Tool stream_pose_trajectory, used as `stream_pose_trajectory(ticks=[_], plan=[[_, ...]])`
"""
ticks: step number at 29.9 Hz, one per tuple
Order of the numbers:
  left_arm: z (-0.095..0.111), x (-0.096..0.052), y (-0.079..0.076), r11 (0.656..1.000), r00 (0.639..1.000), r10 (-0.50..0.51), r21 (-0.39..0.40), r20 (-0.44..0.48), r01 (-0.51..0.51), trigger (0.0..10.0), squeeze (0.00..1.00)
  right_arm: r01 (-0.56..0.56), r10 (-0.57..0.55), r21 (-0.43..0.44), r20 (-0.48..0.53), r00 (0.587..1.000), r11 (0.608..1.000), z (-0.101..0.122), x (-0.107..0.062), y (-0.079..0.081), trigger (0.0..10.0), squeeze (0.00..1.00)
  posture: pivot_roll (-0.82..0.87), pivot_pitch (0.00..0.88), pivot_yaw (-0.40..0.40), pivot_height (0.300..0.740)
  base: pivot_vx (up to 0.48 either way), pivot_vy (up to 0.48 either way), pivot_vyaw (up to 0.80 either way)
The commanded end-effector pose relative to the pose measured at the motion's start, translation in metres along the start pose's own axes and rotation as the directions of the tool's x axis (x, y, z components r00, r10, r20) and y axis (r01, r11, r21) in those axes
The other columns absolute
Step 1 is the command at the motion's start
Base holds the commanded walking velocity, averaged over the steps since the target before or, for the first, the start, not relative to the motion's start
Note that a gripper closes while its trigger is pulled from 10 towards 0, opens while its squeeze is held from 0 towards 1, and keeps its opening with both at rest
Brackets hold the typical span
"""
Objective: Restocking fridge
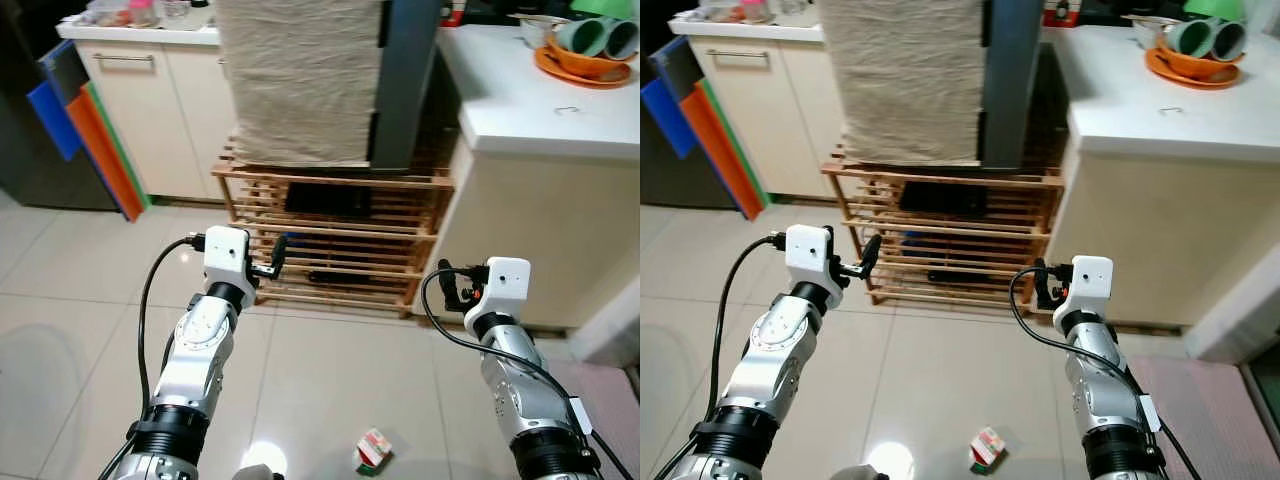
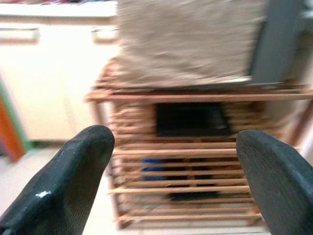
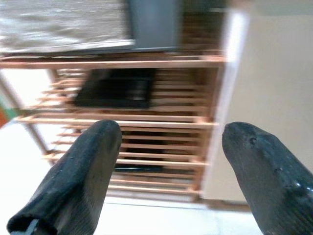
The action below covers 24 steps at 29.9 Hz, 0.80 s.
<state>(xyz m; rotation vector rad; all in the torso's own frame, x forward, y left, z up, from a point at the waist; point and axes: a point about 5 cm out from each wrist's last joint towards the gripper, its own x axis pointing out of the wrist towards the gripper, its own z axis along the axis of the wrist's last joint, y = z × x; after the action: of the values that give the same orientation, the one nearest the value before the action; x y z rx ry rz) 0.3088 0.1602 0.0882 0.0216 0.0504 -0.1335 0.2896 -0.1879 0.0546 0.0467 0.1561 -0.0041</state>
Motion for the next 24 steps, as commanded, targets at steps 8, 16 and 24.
stream_pose_trajectory(ticks=[8, 16, 24], plan=[[0.003, 0.005, 0.004, 1.0, 1.0, 0.025, 0.0, -0.003, -0.025, 10.0, 0.0, -0.053, 0.053, -0.01, -0.004, 0.999, 0.999, -0.01, -0.009, 0.008, 10.0, 0.0, -0.03, 0.0, 0.032, 0.74, 0.0, 0.476, 0.0], [-0.005, 0.003, 0.007, 0.997, 0.998, 0.041, 0.07, -0.049, -0.037, 10.0, 0.0, -0.146, 0.147, -0.037, 0.04, 0.988, 0.989, 0.0, -0.004, 0.029, 10.0, 0.0, -0.03, 0.0, 0.035, 0.74, 0.0, 0.3, 0.0], [0.004, 0.004, 0.002, 0.998, 1.0, 0.025, 0.056, 0.019, -0.026, 10.0, 0.0, -0.265, 0.272, -0.073, 0.119, 0.955, 0.961, 0.025, 0.006, 0.059, 10.0, 0.0, -0.03, 0.0, 0.027, 0.74, 0.199, 0.134, 0.0]])
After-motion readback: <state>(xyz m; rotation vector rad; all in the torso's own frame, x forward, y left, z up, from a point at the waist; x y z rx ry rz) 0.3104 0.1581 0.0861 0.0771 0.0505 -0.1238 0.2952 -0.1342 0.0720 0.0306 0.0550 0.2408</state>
